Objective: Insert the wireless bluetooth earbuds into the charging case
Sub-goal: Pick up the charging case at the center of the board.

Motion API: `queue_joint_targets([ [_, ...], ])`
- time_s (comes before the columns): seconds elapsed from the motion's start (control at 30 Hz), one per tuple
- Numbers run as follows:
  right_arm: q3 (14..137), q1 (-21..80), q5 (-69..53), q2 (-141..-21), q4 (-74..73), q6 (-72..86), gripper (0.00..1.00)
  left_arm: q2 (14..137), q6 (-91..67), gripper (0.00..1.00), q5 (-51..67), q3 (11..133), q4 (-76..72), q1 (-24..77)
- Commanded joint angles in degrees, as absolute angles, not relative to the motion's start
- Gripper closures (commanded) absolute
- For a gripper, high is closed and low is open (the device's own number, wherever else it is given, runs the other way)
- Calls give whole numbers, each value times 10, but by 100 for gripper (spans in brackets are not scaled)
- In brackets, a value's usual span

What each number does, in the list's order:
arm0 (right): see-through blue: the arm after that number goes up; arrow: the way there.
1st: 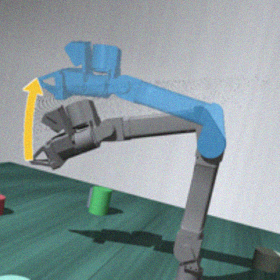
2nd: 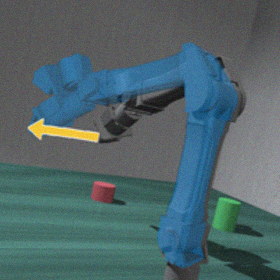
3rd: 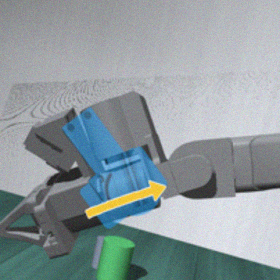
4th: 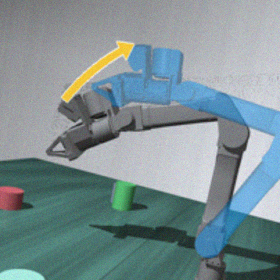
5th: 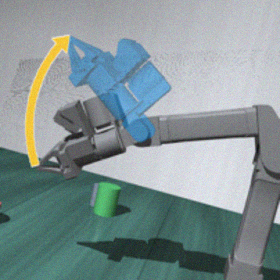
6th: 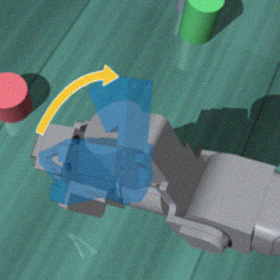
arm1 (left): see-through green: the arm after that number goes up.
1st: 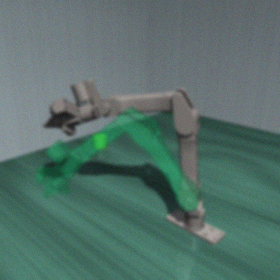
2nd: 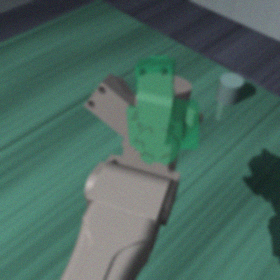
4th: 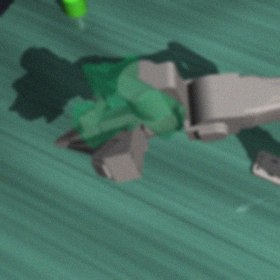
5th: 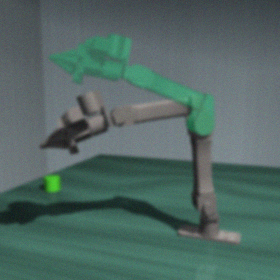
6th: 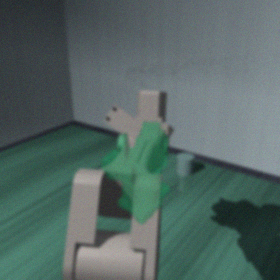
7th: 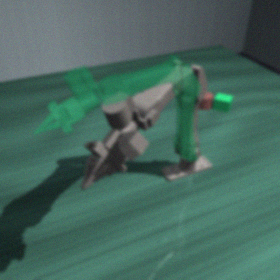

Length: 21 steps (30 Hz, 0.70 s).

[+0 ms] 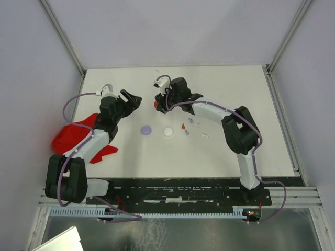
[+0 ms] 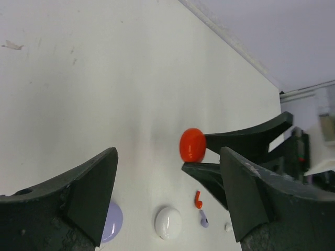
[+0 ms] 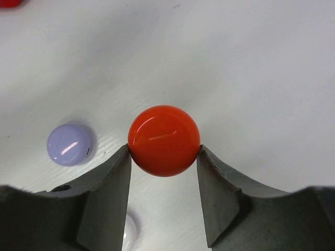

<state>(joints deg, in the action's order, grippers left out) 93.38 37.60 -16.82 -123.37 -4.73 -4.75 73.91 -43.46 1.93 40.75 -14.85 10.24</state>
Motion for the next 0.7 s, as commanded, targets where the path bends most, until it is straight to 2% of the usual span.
queue_joint_targets([
  [0.0,886,357,-194,-1123,1,-7,77,766,-481,17,98,399,-262,104],
  [0.37,762,353,-195,-983,-32,-10,77,844,-528,24,203,402,-394,149],
  [0.67,749,354,-200,-963,-42,-12,77,850,-519,24,228,400,-413,180],
])
